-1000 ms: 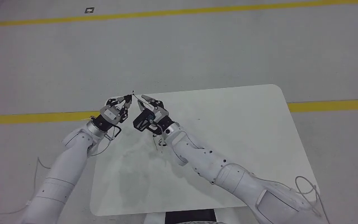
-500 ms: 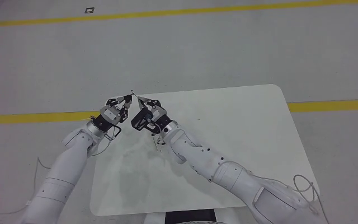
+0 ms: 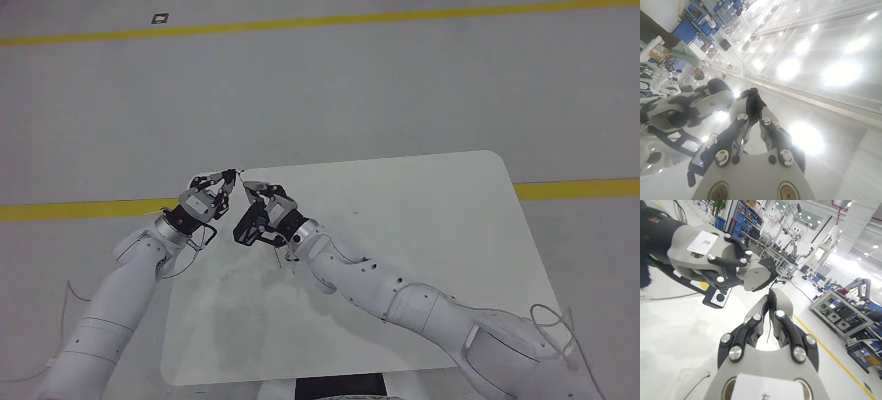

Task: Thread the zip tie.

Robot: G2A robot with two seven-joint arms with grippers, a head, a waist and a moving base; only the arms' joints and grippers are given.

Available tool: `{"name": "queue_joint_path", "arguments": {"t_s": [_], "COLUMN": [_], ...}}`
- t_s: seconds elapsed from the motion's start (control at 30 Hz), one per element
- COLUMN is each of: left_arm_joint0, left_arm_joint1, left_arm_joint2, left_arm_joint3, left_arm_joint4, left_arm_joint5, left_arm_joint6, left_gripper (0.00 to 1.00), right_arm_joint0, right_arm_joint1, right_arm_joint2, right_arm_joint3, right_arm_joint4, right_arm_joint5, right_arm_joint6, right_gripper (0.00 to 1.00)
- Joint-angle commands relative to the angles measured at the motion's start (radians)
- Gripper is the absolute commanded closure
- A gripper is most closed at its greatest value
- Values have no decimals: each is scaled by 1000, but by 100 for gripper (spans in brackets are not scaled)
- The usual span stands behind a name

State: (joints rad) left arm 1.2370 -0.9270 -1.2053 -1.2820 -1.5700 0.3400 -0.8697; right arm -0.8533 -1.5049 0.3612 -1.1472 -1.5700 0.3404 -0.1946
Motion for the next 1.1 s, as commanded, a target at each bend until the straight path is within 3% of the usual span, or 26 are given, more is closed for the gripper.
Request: {"name": "queue_joint_path", "arguments": {"t_s": [0.0, 0.17, 0.37, 0.67, 1.07], "left_arm_joint0": [0, 0, 0, 0, 0], "left_arm_joint1": [0, 0, 0, 0, 0], "left_arm_joint2": [0, 0, 0, 0, 0], "left_arm_joint3": [0, 0, 0, 0, 0], "left_arm_joint4": [0, 0, 0, 0, 0], "left_arm_joint5": [0, 0, 0, 0, 0], "left_arm_joint6": [0, 0, 0, 0, 0], "left_gripper": [100, 100, 100, 100, 100], "right_arm_joint0": [12, 45, 44, -22, -77], "right_arm_joint1": [12, 39, 67, 96, 117], "right_arm_joint2": [-21, -76, -77, 0, 47], "right_arm_joint3": [-8, -28, -68, -128, -168], "right_arm_joint4": [0, 0, 0, 0, 0], "right_arm_joint5": [0, 0, 0, 0, 0], "right_arm_joint6": [13, 44, 66, 69, 68], "right_gripper": [100, 100, 100, 100, 100]}}
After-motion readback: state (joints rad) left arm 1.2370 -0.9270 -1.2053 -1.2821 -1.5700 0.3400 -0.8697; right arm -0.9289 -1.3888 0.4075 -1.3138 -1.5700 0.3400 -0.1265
